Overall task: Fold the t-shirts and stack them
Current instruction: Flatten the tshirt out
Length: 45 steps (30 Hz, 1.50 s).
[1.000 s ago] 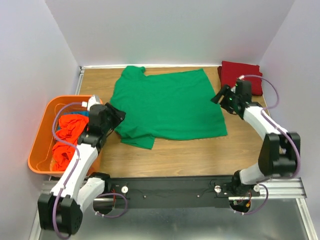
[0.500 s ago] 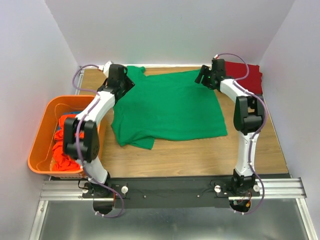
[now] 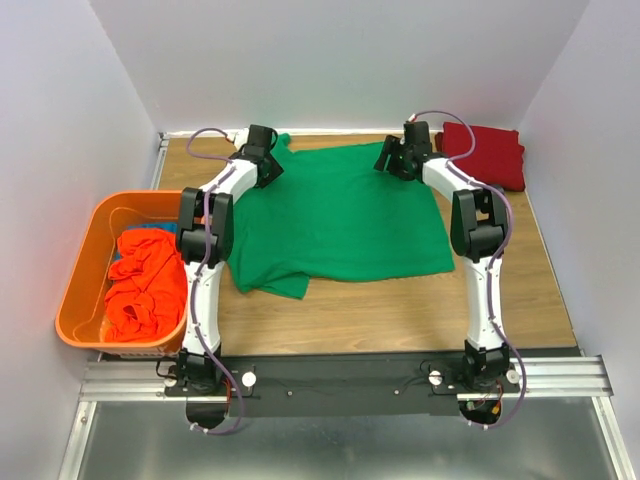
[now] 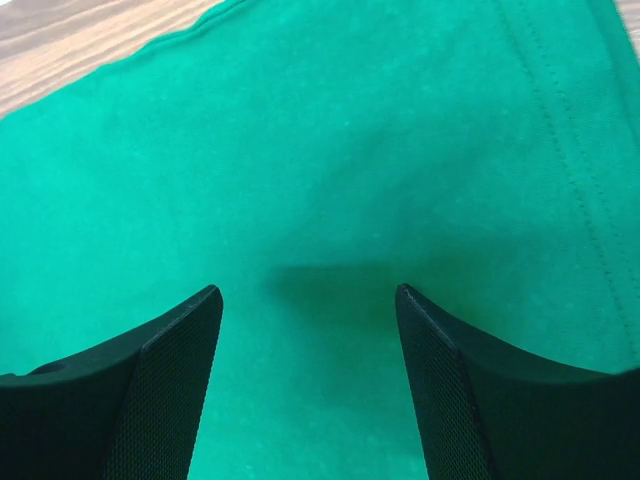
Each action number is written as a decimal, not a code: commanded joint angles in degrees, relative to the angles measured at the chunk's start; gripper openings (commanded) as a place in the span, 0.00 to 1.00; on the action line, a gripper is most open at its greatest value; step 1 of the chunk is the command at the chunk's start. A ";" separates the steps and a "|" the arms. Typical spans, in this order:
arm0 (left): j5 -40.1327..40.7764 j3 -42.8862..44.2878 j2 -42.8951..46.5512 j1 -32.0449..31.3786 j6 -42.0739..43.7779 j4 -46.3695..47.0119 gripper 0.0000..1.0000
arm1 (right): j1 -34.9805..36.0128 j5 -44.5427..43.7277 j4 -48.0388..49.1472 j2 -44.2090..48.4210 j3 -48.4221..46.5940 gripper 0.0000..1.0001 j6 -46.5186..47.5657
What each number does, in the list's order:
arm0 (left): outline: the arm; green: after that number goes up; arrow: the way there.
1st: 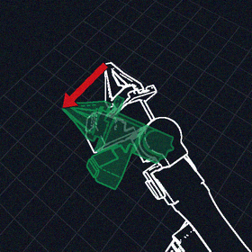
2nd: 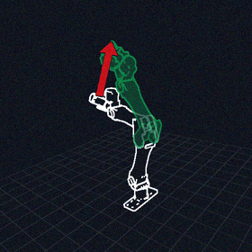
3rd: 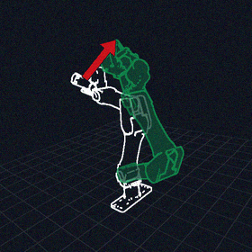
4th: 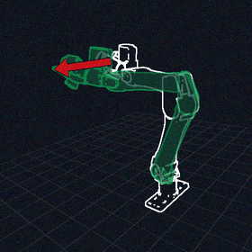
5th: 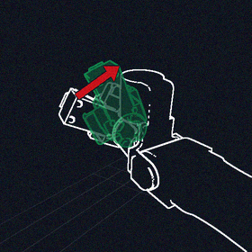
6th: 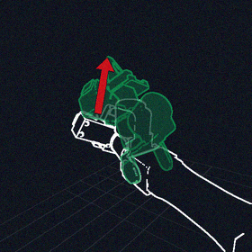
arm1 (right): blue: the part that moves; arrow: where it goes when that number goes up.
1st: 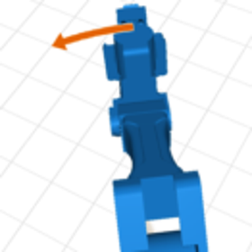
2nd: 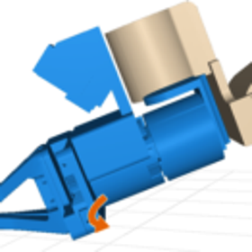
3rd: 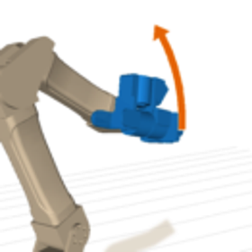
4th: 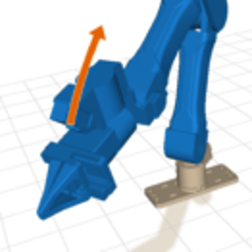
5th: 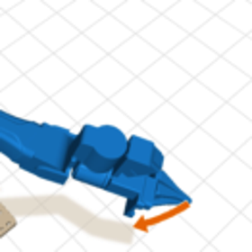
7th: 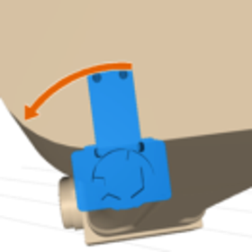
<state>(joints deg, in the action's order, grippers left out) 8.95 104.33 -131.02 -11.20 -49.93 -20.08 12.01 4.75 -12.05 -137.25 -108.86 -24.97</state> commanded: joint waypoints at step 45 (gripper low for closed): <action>-13.65 -1.47 15.77 -1.80 8.81 11.81 0.59 | -8.23 9.58 -5.26 13.02 2.05 0.87 -3.68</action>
<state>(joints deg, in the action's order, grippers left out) -11.66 112.22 -125.19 -11.22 -40.73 -10.02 3.05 13.50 -15.97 -135.22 -109.19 -28.93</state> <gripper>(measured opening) 0.609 0.868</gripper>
